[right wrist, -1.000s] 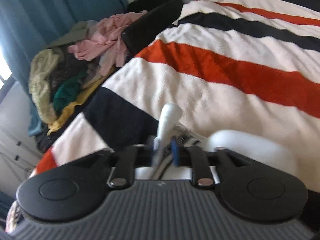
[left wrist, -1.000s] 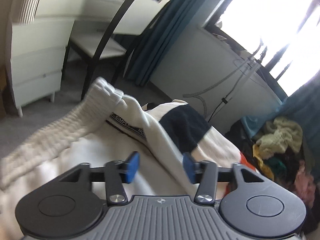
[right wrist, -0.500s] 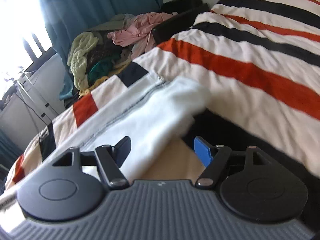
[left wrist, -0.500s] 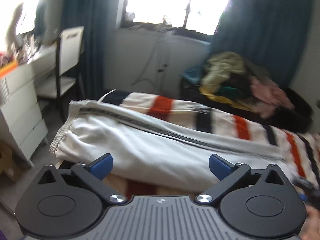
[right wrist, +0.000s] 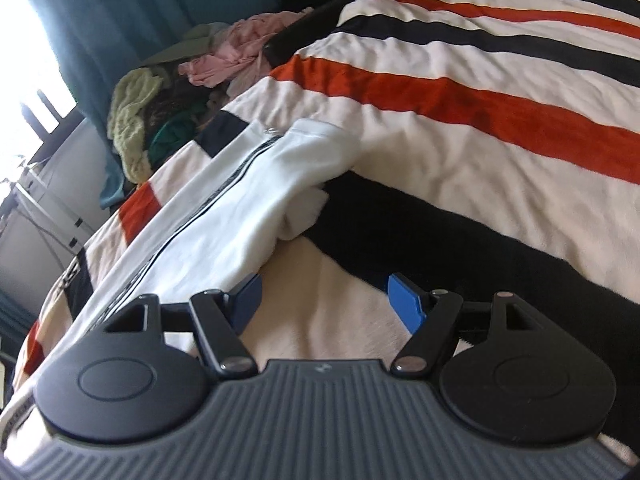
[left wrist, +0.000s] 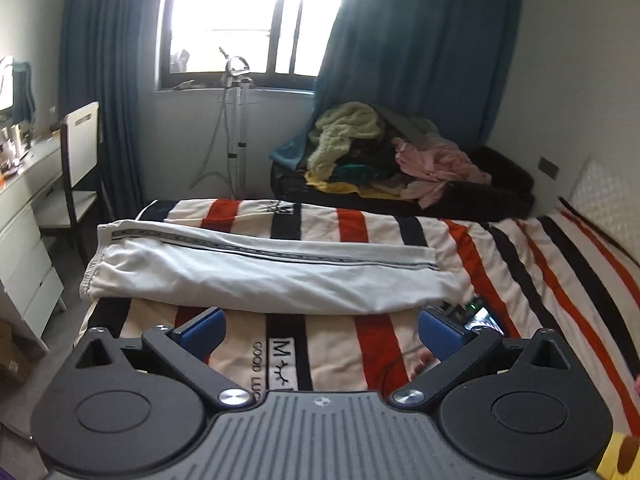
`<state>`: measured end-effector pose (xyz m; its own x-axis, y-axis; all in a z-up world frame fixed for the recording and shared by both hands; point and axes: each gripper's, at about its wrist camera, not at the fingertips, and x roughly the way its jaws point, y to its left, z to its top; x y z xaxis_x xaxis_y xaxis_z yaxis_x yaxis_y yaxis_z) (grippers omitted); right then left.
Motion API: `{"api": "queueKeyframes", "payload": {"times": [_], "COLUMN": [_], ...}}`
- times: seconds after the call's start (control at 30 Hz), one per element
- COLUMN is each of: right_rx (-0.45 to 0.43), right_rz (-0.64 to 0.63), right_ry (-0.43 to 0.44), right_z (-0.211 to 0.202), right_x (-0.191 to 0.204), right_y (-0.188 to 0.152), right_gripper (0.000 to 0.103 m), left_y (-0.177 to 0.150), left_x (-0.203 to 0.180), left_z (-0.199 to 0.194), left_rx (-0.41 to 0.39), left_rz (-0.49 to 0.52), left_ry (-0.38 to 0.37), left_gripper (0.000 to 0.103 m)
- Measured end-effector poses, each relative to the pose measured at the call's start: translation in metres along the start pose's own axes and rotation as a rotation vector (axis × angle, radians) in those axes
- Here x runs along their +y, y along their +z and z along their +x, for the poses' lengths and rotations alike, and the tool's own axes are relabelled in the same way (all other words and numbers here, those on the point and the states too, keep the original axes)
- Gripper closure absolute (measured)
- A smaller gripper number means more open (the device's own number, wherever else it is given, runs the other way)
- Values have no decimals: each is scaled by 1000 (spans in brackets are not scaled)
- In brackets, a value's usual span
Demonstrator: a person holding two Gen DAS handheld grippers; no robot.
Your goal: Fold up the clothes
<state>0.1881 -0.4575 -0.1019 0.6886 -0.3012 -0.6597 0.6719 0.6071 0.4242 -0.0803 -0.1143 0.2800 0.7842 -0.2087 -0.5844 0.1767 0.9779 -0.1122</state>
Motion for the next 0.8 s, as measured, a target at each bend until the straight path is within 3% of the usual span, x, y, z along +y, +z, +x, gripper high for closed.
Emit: {"api": "queueKeyframes", "payload": {"times": [0.5,0.73,0.8], "right_rx": [37,52,57], "right_rz": [78,92,93], "right_ry": [7,37,55], "right_z": [7,8,9], "right_x": [-14,-17,-18], "right_y": [5,6,6], "right_gripper": [31,31,31], "left_y": [-6,-4,-4], "left_x": [-10,42,70], "left_z": [20,73,101], "left_rx": [13,16,-13], "left_rz": [27,-65,-88], "left_ry": [-6,-37,1], "left_gripper": [0,0,0]}}
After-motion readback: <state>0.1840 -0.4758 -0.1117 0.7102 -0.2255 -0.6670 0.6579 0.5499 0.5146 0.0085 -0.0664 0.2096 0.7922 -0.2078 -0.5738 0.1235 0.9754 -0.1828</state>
